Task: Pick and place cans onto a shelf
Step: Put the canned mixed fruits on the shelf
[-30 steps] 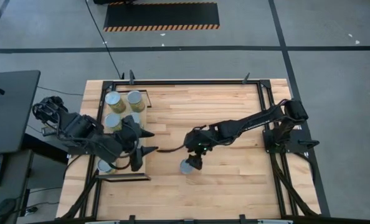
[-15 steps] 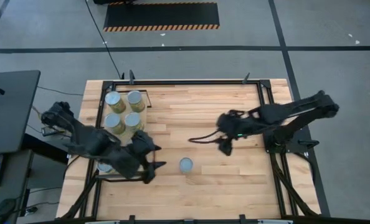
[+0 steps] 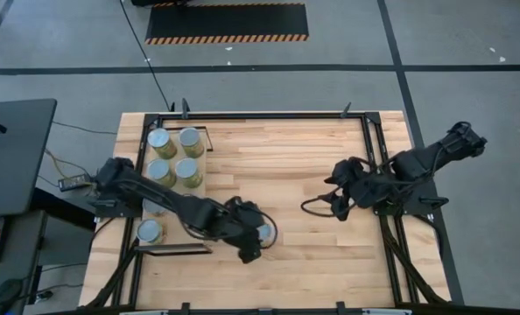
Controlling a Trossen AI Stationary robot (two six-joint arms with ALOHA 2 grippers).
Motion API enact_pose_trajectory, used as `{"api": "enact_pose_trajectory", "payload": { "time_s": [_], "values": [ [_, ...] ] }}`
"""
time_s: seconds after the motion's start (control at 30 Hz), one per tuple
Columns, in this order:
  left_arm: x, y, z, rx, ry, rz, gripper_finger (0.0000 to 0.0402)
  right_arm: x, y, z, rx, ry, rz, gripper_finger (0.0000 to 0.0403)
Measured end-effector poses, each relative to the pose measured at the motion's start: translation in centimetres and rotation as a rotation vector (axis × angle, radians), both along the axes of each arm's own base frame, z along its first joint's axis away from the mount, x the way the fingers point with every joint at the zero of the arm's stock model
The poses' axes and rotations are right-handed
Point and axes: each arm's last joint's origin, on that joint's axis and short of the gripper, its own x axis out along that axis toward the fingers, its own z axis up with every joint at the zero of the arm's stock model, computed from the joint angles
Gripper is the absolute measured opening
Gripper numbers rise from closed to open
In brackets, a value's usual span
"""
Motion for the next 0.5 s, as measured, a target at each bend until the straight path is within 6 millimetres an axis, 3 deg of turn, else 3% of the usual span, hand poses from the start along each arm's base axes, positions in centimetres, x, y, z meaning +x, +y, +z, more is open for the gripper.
{"api": "enact_pose_trajectory", "payload": {
  "time_s": [0.2,0.5],
  "values": [
    [2.6,0.5,-3.9,0.101,0.108,-0.176,0.0356,0.4,0.8,-3.5,0.019,0.033,-0.012,0.0277],
    [4.2,3.0,-5.5,0.089,0.19,-0.356,0.0356,0.9,1.5,-7.7,0.119,0.011,-0.026,0.0277]
  ]
}}
